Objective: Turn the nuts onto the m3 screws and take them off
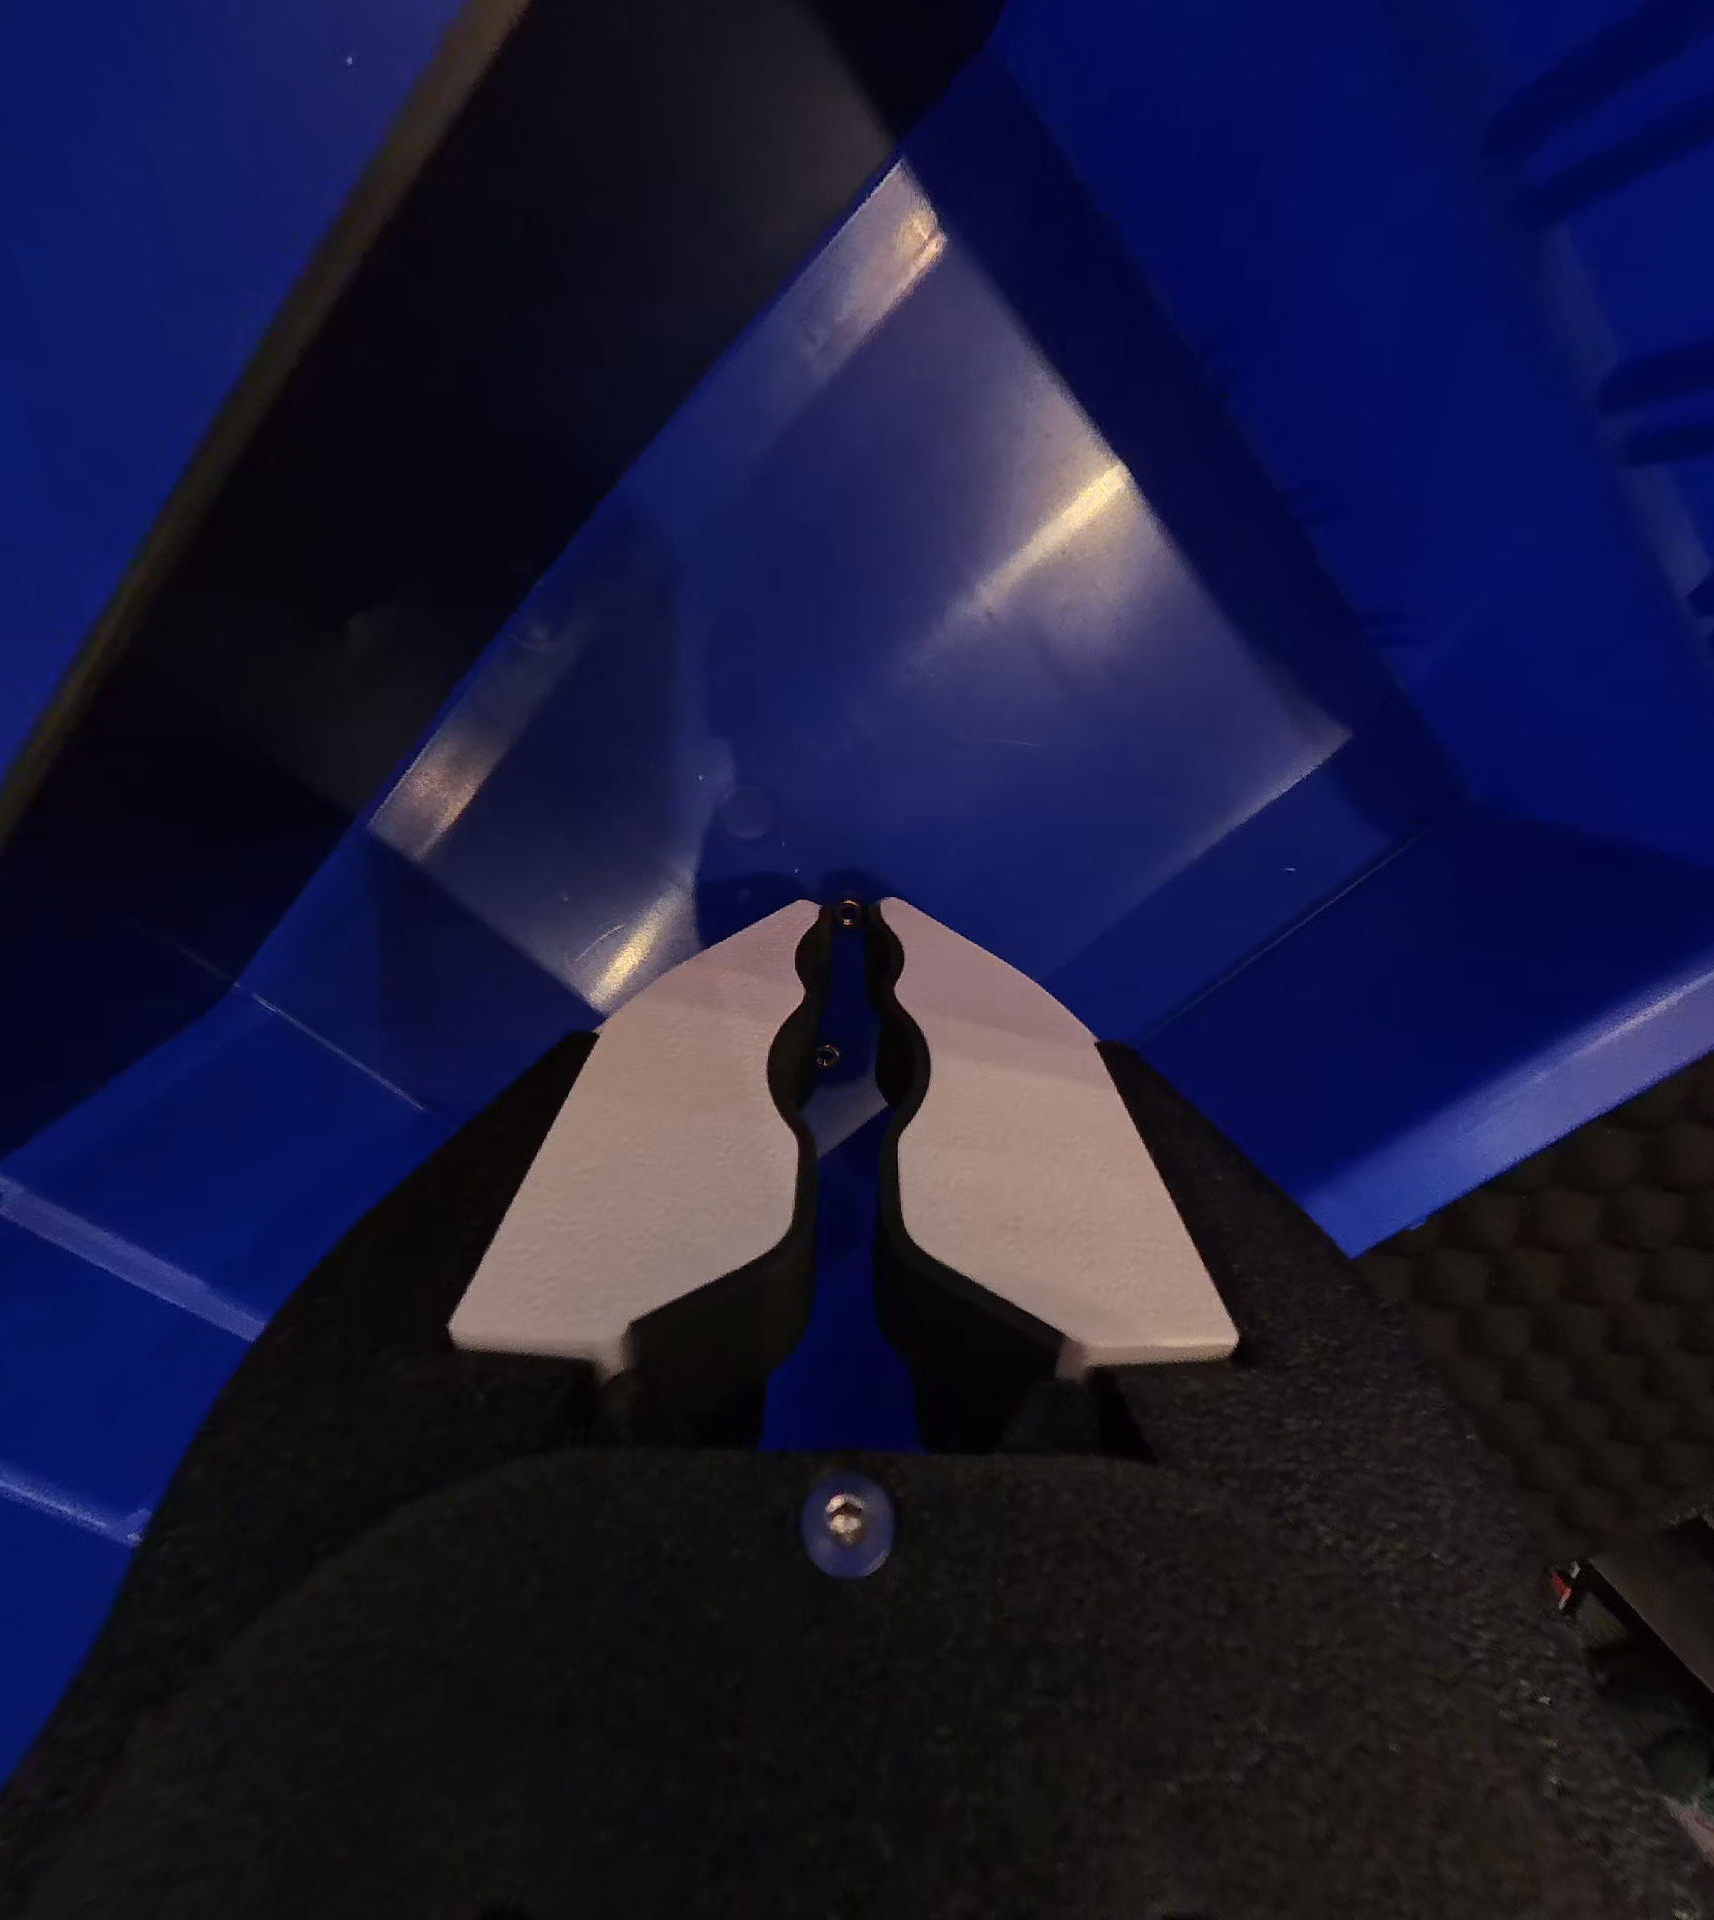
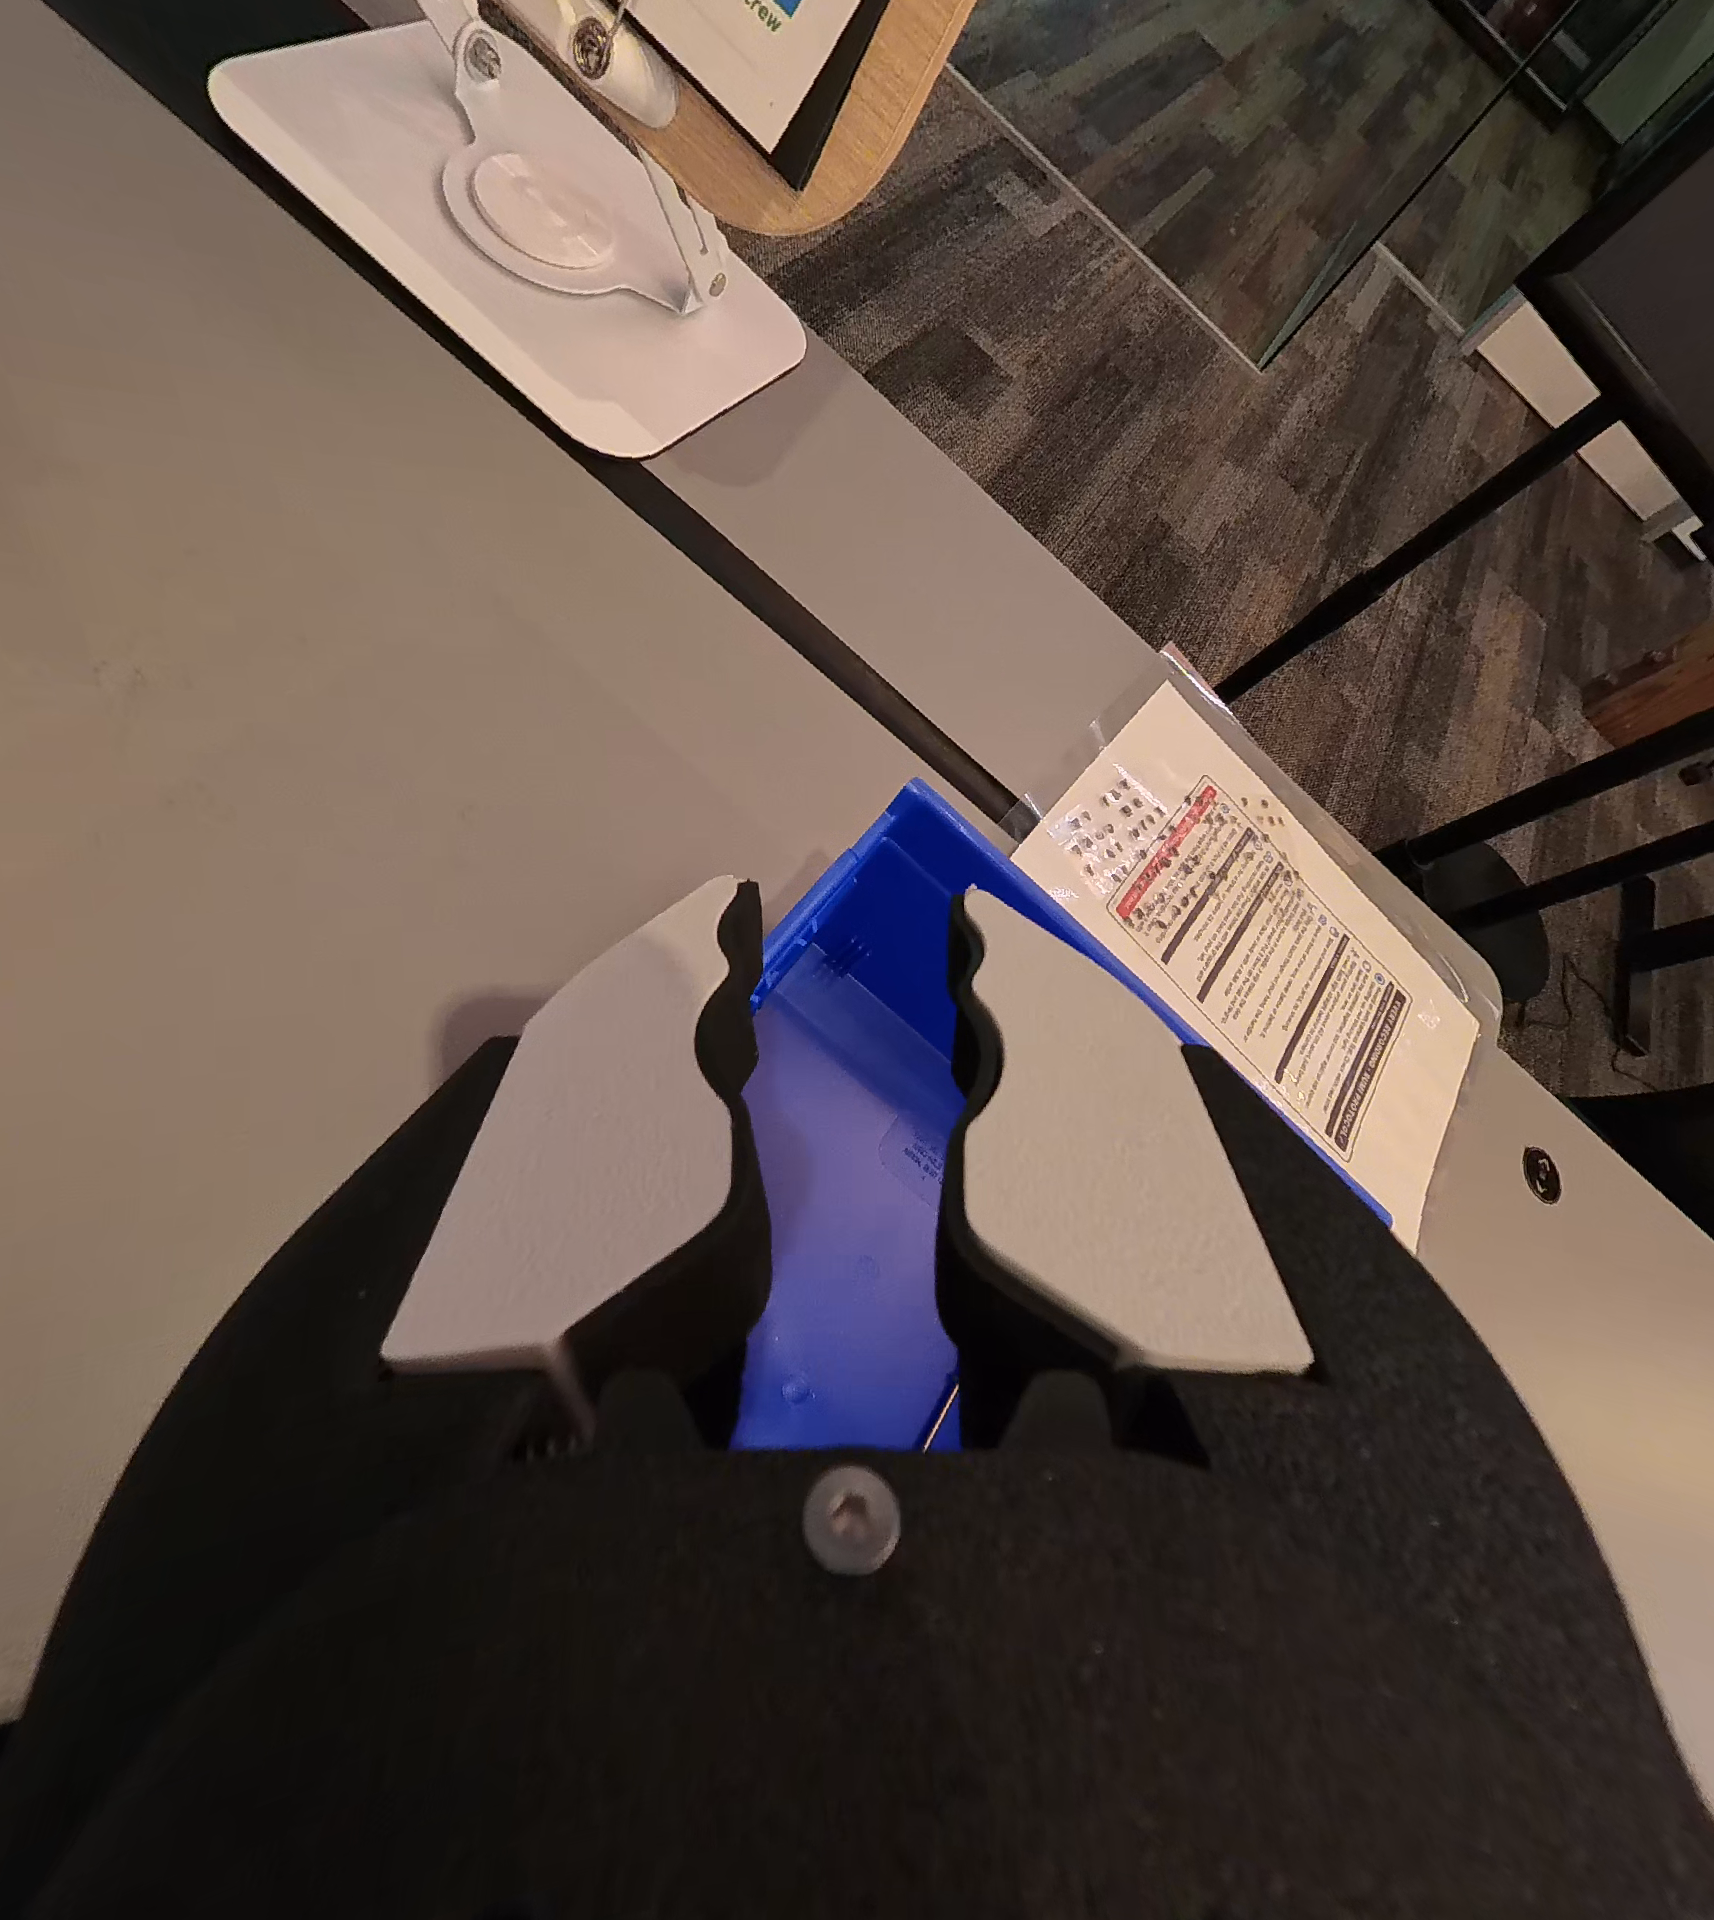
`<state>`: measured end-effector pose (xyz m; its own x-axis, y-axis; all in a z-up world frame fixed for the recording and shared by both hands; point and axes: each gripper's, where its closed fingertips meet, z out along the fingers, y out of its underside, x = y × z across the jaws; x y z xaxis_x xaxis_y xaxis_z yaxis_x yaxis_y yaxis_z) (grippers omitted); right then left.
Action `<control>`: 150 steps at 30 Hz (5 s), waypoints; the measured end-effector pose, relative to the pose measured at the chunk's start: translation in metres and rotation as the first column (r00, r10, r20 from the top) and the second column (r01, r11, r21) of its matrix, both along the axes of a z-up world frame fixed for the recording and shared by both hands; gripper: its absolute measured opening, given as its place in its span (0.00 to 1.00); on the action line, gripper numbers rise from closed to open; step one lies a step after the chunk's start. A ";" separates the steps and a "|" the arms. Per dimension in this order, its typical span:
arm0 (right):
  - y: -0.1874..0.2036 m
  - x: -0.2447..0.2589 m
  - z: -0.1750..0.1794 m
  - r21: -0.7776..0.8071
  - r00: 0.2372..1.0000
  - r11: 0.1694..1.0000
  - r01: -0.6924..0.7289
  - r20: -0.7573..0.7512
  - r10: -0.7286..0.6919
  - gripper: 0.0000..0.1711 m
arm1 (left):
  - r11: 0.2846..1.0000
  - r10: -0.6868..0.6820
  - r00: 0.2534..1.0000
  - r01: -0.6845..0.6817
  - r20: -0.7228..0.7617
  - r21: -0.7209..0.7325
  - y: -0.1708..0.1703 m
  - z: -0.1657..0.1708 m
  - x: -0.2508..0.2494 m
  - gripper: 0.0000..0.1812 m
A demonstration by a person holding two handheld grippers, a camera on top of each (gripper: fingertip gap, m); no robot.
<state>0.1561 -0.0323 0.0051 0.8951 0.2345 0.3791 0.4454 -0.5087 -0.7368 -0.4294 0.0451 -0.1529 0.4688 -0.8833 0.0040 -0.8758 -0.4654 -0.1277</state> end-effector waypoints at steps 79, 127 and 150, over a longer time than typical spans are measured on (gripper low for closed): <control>0.002 0.005 -0.005 0.002 0.995 1.000 -0.022 -0.093 0.022 0.19 | 0.791 0.597 0.775 -0.612 0.208 0.011 0.157 0.037 0.087 0.10; -0.007 0.012 0.005 0.029 0.996 0.999 -0.023 -0.089 0.025 0.18 | 0.547 0.836 0.522 -0.819 0.171 -0.172 0.154 0.016 0.083 0.08; -0.015 0.025 0.005 0.031 0.996 1.000 0.000 -0.088 0.003 0.18 | 0.617 0.786 0.617 -0.787 -0.044 -0.005 0.154 0.001 0.091 0.07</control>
<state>0.1813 -0.0472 0.0098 0.9250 0.2255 0.3059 0.3789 -0.4845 -0.7885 -0.3388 0.1989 -0.1519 0.9842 -0.1766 -0.0120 -0.1769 -0.9804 -0.0868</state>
